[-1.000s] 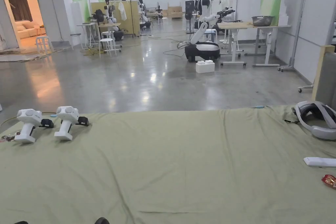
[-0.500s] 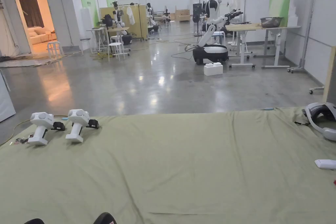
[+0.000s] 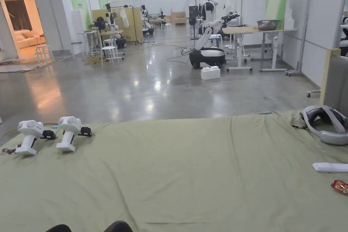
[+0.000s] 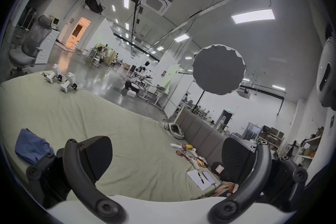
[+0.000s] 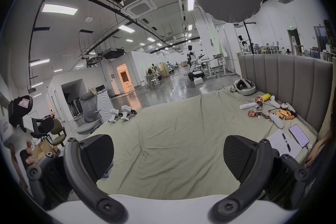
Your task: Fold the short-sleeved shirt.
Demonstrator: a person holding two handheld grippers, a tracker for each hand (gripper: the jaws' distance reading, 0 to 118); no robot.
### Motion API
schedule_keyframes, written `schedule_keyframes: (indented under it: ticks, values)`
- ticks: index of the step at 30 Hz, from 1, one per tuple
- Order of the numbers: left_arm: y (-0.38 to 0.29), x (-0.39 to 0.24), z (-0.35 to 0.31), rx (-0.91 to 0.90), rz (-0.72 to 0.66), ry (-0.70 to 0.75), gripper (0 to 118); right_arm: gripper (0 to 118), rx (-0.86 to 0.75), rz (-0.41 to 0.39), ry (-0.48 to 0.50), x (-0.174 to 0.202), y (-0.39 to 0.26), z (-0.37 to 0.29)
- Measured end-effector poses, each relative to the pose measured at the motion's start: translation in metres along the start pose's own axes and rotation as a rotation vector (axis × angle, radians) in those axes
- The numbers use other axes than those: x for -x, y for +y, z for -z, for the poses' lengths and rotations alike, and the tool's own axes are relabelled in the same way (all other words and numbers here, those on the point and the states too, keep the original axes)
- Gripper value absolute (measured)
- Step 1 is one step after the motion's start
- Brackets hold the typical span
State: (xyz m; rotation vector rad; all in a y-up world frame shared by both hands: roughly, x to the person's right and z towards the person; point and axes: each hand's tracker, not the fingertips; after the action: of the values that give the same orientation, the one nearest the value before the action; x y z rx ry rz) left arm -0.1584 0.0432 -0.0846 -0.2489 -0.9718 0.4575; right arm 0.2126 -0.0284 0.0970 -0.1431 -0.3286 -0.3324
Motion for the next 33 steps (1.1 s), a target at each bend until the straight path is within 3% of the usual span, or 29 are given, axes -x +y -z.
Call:
schedule_keyframes:
  ticks: [6, 33]
  values:
    - [0.012, -0.026, 0.021, 0.138, 0.048, 0.251, 118, 118, 0.003, 0.01, 0.007, 0.0, 0.0, 0.0]
    - [0.011, 0.001, 0.011, 0.099, -0.041, 0.25, 118, 118, 0.037, 0.033, 0.023, -0.001, -0.004, 0.004]
